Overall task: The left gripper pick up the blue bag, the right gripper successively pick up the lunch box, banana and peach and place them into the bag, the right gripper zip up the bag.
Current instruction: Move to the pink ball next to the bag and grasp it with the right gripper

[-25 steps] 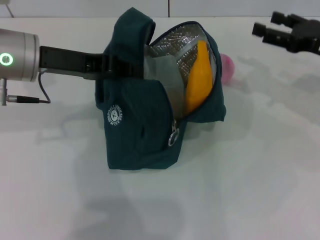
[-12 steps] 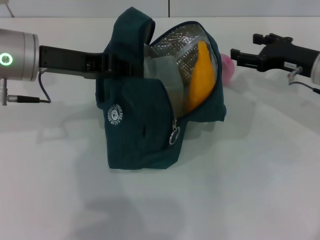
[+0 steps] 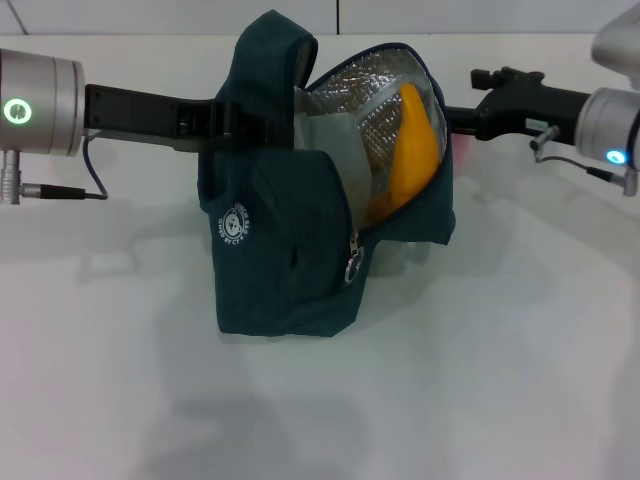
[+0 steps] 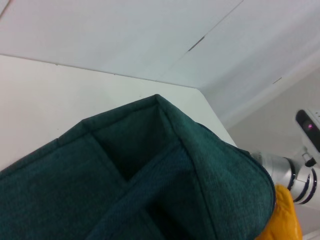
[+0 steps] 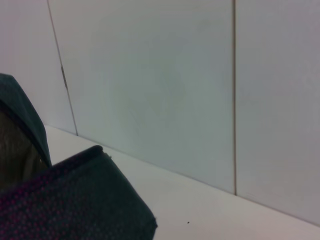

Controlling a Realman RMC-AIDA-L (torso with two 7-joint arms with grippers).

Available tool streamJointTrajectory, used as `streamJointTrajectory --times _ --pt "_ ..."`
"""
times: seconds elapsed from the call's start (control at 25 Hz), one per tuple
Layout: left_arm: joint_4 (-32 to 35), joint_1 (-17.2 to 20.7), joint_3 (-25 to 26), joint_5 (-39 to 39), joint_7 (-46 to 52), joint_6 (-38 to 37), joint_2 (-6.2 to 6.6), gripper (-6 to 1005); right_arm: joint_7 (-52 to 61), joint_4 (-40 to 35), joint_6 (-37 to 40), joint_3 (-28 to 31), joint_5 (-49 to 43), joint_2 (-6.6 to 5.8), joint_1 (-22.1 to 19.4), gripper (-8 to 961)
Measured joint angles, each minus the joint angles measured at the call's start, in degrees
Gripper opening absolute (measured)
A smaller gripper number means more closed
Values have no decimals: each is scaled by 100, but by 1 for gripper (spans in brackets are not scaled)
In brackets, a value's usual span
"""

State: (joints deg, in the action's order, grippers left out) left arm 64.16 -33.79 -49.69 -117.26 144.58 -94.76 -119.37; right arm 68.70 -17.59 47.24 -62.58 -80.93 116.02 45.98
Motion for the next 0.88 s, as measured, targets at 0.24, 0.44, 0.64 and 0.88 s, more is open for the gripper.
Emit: streamJointTrajectory --times 0.24,0.44,0.64,0.88 --pt "-4 -35 -8 1 0 2 1 38 0 464 -360 -90 -19 12 321 839" --pt "-146 -123 -4 2 0 10 -4 38 -5 489 -464 -154 -2 17 294 837" --pt "-152 -138 -11 4 0 12 -6 38 -6 546 -583 -158 -1 17 324 835" --pt "-161 -146 -28 8 -2 56 -7 38 -7 563 -656 -208 7 17 342 834"
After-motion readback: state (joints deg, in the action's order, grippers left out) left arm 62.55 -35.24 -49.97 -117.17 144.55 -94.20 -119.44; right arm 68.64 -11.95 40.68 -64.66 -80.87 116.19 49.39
